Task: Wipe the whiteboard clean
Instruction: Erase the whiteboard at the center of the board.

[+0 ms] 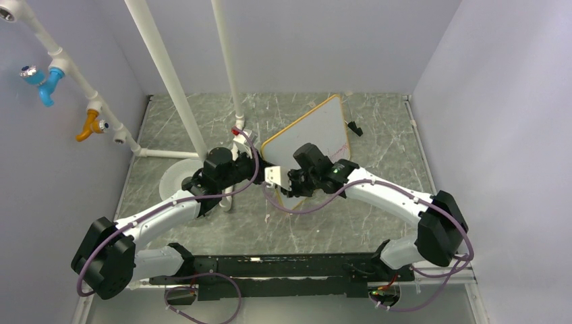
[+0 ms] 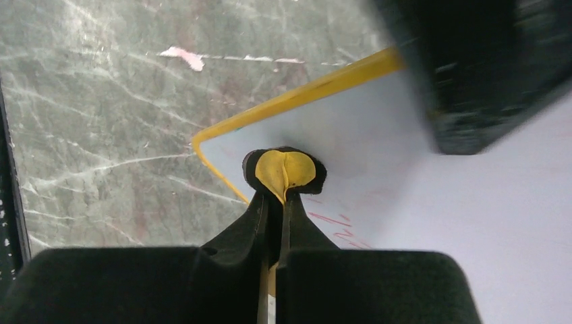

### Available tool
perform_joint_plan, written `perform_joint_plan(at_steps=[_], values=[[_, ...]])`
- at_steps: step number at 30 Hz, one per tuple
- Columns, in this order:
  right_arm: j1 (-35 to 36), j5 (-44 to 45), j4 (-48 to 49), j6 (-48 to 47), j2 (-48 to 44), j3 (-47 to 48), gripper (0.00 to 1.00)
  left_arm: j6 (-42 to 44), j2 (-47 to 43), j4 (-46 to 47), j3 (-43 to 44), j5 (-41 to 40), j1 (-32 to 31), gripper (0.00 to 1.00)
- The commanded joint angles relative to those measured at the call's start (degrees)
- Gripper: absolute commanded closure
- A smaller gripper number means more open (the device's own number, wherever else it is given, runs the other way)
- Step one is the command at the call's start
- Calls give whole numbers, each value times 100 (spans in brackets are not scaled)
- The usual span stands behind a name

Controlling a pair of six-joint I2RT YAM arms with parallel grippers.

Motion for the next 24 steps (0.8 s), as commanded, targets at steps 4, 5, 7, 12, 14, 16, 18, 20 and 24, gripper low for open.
perform_joint_plan(at_steps=[4,5,7,12,14,16,18,20,24], values=[[182,77,981,-124,59,-1016,100,-581,-160,434,137,1086,-187,100],[182,130,997,-101,89,-965,100,-600,-143,459,137,1103,-186,100],[178,144,1019,-7,106,-757,100,-634,-107,513,128,1130,-184,100],[157,247,1021,297,94,74,100,-666,-85,514,111,1174,-180,100],[84,361,988,461,150,434,100,-664,-99,504,104,1161,-183,100],[-34,350,938,604,188,729,100,-662,-120,495,102,1162,-182,100],[-94,334,940,676,152,735,100,-663,-121,495,93,1161,-184,100],[-102,369,1023,662,94,510,100,-666,-116,495,102,1180,-179,100],[-115,494,1224,423,-14,-247,100,-627,-153,456,106,1176,-179,100]])
